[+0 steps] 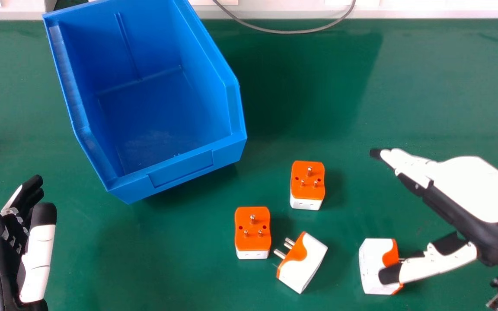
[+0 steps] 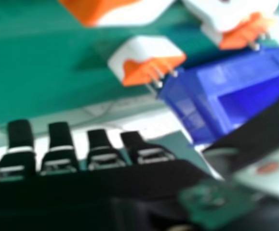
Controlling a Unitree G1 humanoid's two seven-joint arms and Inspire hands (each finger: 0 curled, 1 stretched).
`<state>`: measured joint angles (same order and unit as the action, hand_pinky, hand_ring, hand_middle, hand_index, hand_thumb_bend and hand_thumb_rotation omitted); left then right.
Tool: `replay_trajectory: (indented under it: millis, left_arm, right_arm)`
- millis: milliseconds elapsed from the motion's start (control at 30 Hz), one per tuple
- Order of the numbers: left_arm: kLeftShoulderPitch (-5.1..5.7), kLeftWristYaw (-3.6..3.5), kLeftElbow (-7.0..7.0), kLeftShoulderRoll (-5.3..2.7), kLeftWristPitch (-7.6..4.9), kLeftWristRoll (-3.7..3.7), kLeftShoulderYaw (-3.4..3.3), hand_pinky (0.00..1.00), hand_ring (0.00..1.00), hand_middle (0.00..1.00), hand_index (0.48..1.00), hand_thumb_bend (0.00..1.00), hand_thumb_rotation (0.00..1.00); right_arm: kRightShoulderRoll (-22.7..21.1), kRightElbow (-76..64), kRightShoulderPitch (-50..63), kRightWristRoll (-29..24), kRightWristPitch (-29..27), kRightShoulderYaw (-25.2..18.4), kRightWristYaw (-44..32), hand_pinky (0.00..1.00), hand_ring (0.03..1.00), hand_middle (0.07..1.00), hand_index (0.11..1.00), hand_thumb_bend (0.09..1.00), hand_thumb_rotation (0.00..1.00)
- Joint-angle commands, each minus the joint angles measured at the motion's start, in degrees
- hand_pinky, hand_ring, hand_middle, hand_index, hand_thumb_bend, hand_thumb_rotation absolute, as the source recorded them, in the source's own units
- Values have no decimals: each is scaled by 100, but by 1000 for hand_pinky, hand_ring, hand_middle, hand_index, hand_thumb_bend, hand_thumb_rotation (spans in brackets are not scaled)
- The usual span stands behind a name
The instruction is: Pick all objects and put in blue box
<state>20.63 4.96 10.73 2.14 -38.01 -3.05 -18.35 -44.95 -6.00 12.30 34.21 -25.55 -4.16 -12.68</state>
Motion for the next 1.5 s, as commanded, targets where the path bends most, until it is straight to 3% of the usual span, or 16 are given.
replay_trajectory:
  millis: [0,300,533,633,933,1067,1233,1367,1467]
  left_arm:
    - [39,-22,-79,56,-35,-31,-41,860,850,835,869,937,825]
    - [25,2,-63,53,-19,-15,-67,874,858,842,876,929,835]
    - [52,54,-179,8,26,21,-58,882,860,844,879,927,843]
    - [19,54,-97,18,-11,4,-80,884,860,844,879,926,845]
    - [108,90,-378,-38,106,50,-51,886,860,847,882,922,853]
    - [84,66,-268,-1,40,31,-91,874,855,847,884,921,856]
    - [125,45,-337,-1,33,24,-99,869,855,849,885,919,858]
    - [105,22,-260,25,-22,17,-125,873,855,847,887,917,863]
    - [138,17,-317,9,-20,33,-122,875,854,846,888,913,866]
  right_arm:
    - [-90,-200,34,-2,-18,-48,-40,854,918,971,977,961,792]
    - [-123,76,-48,299,-138,225,14,881,929,975,972,950,760]
    - [-160,551,-394,960,-248,560,399,895,920,957,954,934,763]
    - [-153,616,-426,1109,-181,636,444,892,917,952,946,932,762]
    - [-193,619,-525,1397,62,849,347,894,925,949,939,918,731]
    - [-231,671,-610,1489,137,967,339,901,934,958,945,906,734]
    - [-216,666,-613,1569,227,1018,388,918,940,960,944,895,730]
    - [-195,740,-643,1731,303,1130,541,931,943,956,934,883,713]
    - [-195,788,-659,1898,356,1204,678,933,934,944,922,879,702]
